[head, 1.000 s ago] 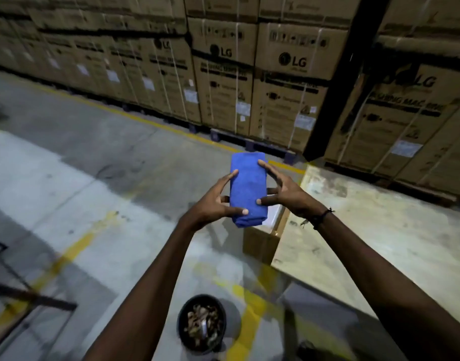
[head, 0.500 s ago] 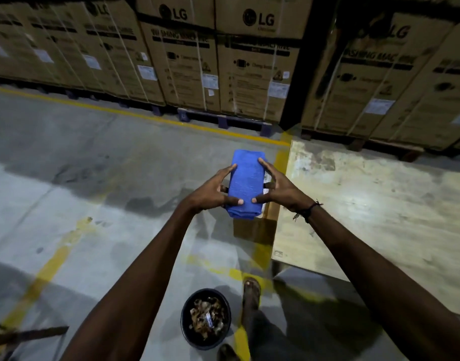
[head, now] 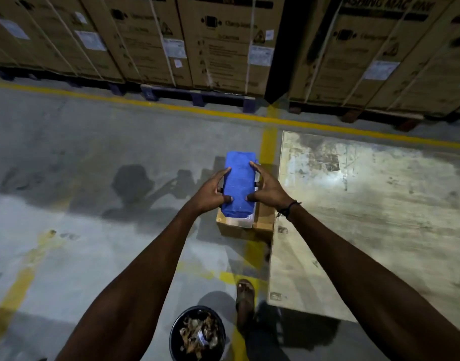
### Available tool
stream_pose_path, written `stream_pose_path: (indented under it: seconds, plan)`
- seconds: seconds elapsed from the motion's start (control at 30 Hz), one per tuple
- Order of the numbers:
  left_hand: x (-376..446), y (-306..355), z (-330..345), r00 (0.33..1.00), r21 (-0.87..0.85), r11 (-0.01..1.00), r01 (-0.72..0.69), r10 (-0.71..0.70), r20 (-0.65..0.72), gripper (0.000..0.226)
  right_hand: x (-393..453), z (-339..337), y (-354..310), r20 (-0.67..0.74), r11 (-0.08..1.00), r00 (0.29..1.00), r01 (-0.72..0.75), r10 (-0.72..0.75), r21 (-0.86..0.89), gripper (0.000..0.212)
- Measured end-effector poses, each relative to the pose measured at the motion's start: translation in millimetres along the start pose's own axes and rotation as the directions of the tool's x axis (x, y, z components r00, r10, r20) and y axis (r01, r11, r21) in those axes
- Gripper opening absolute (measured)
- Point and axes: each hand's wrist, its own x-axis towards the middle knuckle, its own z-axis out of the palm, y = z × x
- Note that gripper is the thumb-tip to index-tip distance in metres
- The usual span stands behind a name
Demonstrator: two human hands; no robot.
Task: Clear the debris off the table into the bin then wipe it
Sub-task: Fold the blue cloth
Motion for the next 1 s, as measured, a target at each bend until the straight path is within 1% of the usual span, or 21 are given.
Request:
stream_pose_path:
  seconds: [0.13,0.23,0.4,0.5,0.6,0.67,0.7,0.77,0.8,0.83,0.87,0.9,0.93,1.0]
  plan:
    - [52.4,-47.5,14.5,0.999,0.112,0.993,-0.041,0.04,0.004,0.092,46.2,17.9,40.5,-0.05,0.995,0.997,-0.068,0.065,-0.068,0.105]
    - [91.9,-89.5,32.1,0.998,0.175,0.983,-0.061,0.058,0.019,0.092,80.0,31.9,76.1,-0.07,0.984,0.994,-0.091,0.081,-0.151,0.102]
    - [142.2,-144.7,58.9,0.993,0.309,0.949,-0.069,0.035,0.112,0.096,121.8,55.7,134.9,-0.084,0.946,0.989,-0.144,0.124,-0.289,0.096]
    - [158.2,-163.0,69.9,0.984,0.403,0.908,-0.114,0.048,0.169,0.099,140.3,69.3,154.2,-0.06,0.887,0.984,-0.176,0.167,-0.426,0.096]
    - [168.8,-177.2,77.2,0.979,0.465,0.872,-0.154,0.07,0.193,0.102,157.4,88.2,171.7,-0.03,0.845,0.978,-0.193,0.205,-0.499,0.088]
    - [173.5,-183.0,81.4,0.97,0.514,0.834,-0.201,0.098,0.221,0.103,162.6,100.6,181.9,-0.034,0.778,0.978,-0.184,0.206,-0.601,0.083]
    - [175.0,-183.1,84.3,0.967,0.548,0.808,-0.219,0.104,0.233,0.103,164.2,105.4,185.8,-0.034,0.735,0.975,-0.187,0.218,-0.652,0.08]
    - [176.1,-180.5,93.2,0.963,0.645,0.722,-0.249,0.114,0.244,0.102,170.5,116.6,195.7,-0.046,0.716,0.971,-0.204,0.233,-0.668,0.074]
    - [175.8,-178.5,98.2,0.962,0.717,0.645,-0.264,0.123,0.244,0.101,174.0,120.0,196.3,-0.026,0.706,0.971,-0.191,0.237,-0.682,0.071]
    - [175.4,-177.3,103.3,0.959,0.792,0.544,-0.279,0.122,0.254,0.1,177.2,122.9,198.3,0.001,0.703,0.971,-0.172,0.239,-0.69,0.072]
    - [174.6,-177.1,107.4,0.958,0.845,0.452,-0.285,0.11,0.264,0.101,179.8,125.2,197.7,0.037,0.683,0.968,-0.147,0.248,-0.716,0.077]
    - [174.5,-177.9,110.0,0.961,0.879,0.391,-0.273,0.08,0.263,0.103,180.2,125.6,194.7,0.072,0.663,0.962,-0.128,0.265,-0.737,0.082]
    - [174.9,-179.6,111.6,0.968,0.9,0.357,-0.248,0.05,0.247,0.106,180.8,125.2,193.5,0.088,0.636,0.952,-0.125,0.292,-0.762,0.084]
    - [177.6,-186.4,113.0,0.978,0.932,0.304,-0.199,0.004,0.208,0.11,181.5,127.3,196.5,0.105,0.567,0.945,-0.094,0.308,-0.818,0.079]
